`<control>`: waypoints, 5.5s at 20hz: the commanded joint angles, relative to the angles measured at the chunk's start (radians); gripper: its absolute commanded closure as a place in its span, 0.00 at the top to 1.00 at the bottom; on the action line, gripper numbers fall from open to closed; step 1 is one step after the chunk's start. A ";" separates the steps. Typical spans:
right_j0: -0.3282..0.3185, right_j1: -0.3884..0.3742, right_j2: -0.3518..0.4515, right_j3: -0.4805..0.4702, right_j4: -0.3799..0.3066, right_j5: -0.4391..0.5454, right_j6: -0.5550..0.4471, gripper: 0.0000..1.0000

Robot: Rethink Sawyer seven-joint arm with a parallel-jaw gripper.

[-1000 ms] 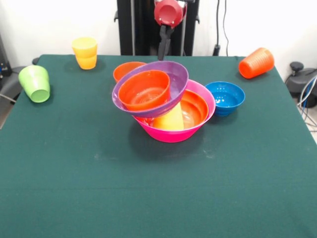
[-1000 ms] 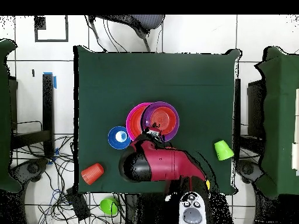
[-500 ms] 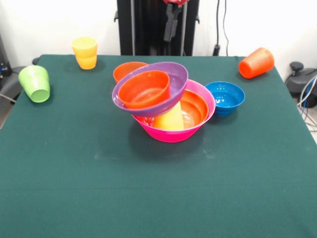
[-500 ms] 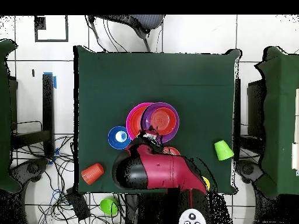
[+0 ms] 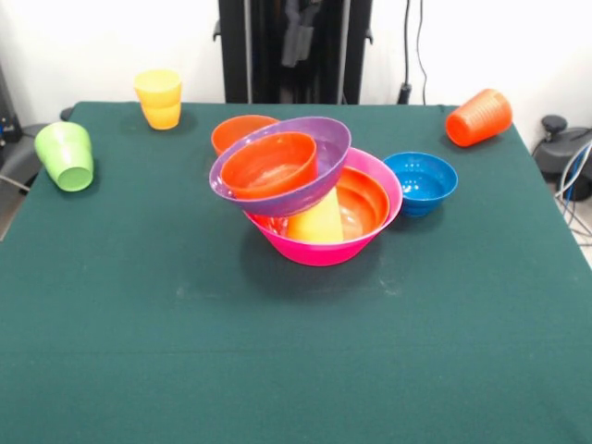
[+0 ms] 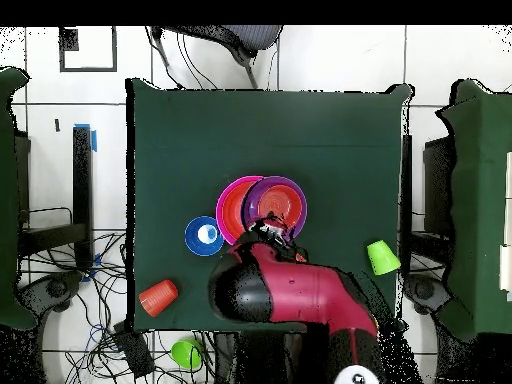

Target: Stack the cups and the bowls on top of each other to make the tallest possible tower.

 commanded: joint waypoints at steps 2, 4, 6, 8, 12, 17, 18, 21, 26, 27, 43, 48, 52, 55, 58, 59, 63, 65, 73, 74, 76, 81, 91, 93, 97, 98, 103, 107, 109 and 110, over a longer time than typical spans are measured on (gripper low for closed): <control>-0.161 0.126 0.163 -0.075 -0.048 0.117 -0.005 1.00; -0.183 0.155 0.177 -0.104 -0.059 0.129 -0.012 1.00; -0.215 0.194 0.197 -0.141 -0.068 0.145 -0.029 1.00; -0.241 0.224 0.213 -0.177 -0.075 0.171 -0.048 1.00; -0.276 0.270 0.242 -0.238 -0.090 0.207 -0.074 1.00; -0.310 0.305 0.276 -0.276 -0.116 0.220 -0.086 1.00; -0.321 0.307 0.287 -0.279 -0.120 0.226 -0.093 1.00; -0.345 0.300 0.311 -0.274 -0.128 0.241 -0.100 1.00; -0.367 0.316 0.334 -0.291 -0.153 0.248 -0.096 1.00; -0.375 0.321 0.340 -0.296 -0.156 0.253 -0.099 1.00; -0.477 0.404 0.413 -0.361 -0.281 0.271 -0.149 1.00; -0.505 0.418 0.435 -0.370 -0.311 0.277 -0.149 1.00; -0.508 0.422 0.442 -0.367 -0.334 0.275 -0.126 1.00; -0.511 0.429 0.446 -0.367 -0.349 0.270 -0.112 1.00; -0.526 0.436 0.453 -0.352 -0.354 0.261 -0.103 1.00; -0.532 0.438 0.458 -0.352 -0.355 0.264 -0.104 1.00; -0.551 0.440 0.480 -0.341 -0.340 0.294 -0.115 1.00; -0.569 0.439 0.498 -0.329 -0.324 0.320 -0.129 1.00; -0.671 0.430 0.584 -0.282 -0.273 0.504 -0.211 1.00; -0.678 0.431 0.591 -0.278 -0.272 0.522 -0.208 1.00; -0.689 0.436 0.603 -0.274 -0.276 0.553 -0.201 1.00; -0.709 0.437 0.622 -0.253 -0.297 0.591 -0.175 1.00; -0.756 0.473 0.665 -0.207 -0.325 0.537 -0.135 1.00; -0.765 0.480 0.682 -0.194 -0.312 0.516 -0.113 1.00; -0.798 0.504 0.729 -0.169 -0.280 0.451 -0.061 1.00; -0.804 0.511 0.738 -0.164 -0.277 0.433 -0.044 1.00; -0.806 0.546 0.739 -0.141 -0.301 0.369 0.023 1.00; -0.785 0.558 0.718 -0.130 -0.320 0.319 0.068 1.00; -0.782 0.558 0.715 -0.128 -0.318 0.308 0.073 1.00; -0.782 0.559 0.715 -0.127 -0.315 0.304 0.074 1.00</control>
